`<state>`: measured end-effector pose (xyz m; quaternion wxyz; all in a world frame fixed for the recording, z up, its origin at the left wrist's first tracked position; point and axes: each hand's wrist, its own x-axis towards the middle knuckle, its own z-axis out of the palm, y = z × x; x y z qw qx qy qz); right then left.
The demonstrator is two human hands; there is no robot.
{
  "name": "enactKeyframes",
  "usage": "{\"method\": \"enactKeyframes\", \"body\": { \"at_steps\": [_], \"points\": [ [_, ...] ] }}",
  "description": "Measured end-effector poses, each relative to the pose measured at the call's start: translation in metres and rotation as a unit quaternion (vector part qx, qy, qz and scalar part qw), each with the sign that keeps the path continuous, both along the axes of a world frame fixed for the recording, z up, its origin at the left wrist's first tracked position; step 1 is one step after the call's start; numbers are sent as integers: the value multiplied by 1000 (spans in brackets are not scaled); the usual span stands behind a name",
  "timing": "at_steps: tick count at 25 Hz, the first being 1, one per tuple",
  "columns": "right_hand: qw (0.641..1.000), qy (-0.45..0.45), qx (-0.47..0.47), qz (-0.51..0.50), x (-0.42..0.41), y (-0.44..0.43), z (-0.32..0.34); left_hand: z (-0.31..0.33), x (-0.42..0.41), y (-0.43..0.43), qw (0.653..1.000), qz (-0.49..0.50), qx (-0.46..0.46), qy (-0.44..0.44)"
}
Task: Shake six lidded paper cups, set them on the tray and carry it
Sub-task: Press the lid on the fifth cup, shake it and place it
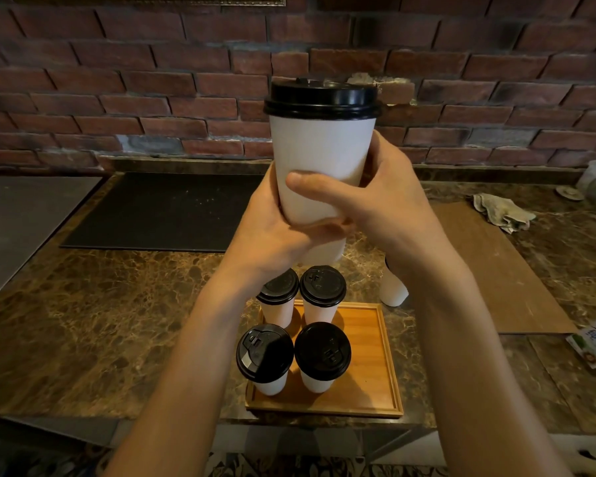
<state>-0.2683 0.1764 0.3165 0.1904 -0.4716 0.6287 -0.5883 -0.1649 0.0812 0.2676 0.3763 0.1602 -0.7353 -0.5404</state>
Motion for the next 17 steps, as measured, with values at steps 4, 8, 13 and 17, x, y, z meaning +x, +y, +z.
{"method": "enactKeyframes", "body": {
  "at_steps": [4,8,13,17],
  "points": [
    [998,12,0,-61,8,-6,-4,-2,-7,4,999,44,-6,19],
    [996,14,2,-85,11,-8,-7,-4,-9,4,998,59,-15,9],
    [996,15,-10,-83,8,-6,-3,-2,-8,4,999,39,-14,-2],
    [999,17,-14,-46,1,1,2,7,0,4,1000,4,-24,-18]
  ]
}}
